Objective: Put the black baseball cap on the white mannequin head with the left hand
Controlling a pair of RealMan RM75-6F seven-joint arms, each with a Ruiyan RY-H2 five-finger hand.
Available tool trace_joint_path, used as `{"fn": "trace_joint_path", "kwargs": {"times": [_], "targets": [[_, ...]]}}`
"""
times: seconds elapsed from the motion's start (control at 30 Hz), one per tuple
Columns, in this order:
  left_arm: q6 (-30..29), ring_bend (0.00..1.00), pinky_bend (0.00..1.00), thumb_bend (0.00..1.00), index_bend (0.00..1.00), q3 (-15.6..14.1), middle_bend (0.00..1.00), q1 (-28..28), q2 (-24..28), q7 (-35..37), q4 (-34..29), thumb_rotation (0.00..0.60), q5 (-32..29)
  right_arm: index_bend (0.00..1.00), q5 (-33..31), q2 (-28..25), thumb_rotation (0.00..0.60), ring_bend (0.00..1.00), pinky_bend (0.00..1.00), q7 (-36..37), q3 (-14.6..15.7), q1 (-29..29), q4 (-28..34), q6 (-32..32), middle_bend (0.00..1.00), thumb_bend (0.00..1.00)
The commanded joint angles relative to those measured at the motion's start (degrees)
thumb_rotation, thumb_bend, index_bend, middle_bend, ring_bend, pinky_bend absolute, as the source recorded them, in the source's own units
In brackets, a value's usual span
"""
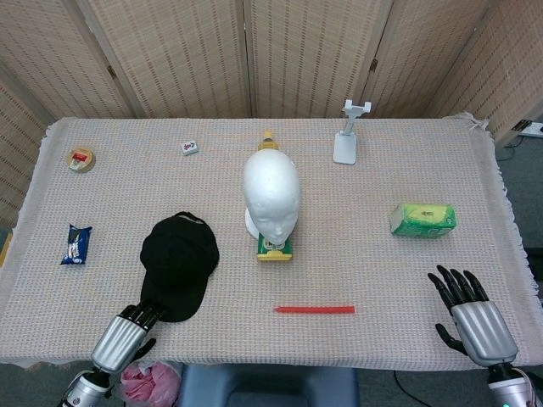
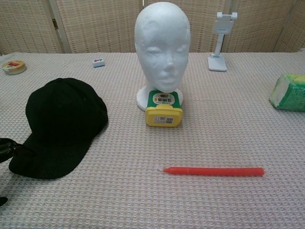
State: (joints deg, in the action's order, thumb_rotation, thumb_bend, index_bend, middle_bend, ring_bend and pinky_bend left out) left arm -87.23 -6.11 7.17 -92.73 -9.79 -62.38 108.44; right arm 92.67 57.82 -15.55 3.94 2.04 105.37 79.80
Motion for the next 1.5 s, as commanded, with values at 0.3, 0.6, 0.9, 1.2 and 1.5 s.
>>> {"fn": "trace_joint_path", "kwargs": {"times": [0.3,0.6,0.9,1.2,1.5], "targets": [[0.3,0.22,0.29,0.26,0.19,-0.7,0.29,1.5,0.7,-1.0,-1.9,0.600,0.0,0.00,0.0,0.2,0.600,0.00,0.00,-0.5,0.2,0.0,0.1,0.0,0.00,0.25],[-3.5,0.23,0.34,0.26,0.22,1.0,0.29,2.7,-3.3,-1.3,4.8,0.600,0.5,0.00,-0.2,-0.2,0.600,0.00,0.00,0.2,0.0,-0.1,0.1,0.4,0.00,0.25],[-7.6,0.26,0.40,0.26,0.30,1.1,0.31,2.6,-9.0,2.2,15.4,0.600,0.1,0.00,-0.1,-0.3,0.600,0.00,0.00,0.4,0.0,-0.1,0.0,0.5,0.00,0.25],[-9.1,0.28,0.42,0.26,0.32,1.0,0.34,2.7,-12.6,5.2,22.1,0.600,-1.4,0.00,-0.2,-0.3,0.600,0.00,0.00,0.4,0.0,0.0,0.0,0.5,0.00,0.25],[-10.1,0.30,0.44,0.26,0.36,1.1,0.38,3.2,-15.9,8.1,28.5,0.600,-2.9,0.00,-0.3,-0.4,0.600,0.00,0.00,0.6,0.0,0.0,0.0,0.5,0.00,0.25]]}}
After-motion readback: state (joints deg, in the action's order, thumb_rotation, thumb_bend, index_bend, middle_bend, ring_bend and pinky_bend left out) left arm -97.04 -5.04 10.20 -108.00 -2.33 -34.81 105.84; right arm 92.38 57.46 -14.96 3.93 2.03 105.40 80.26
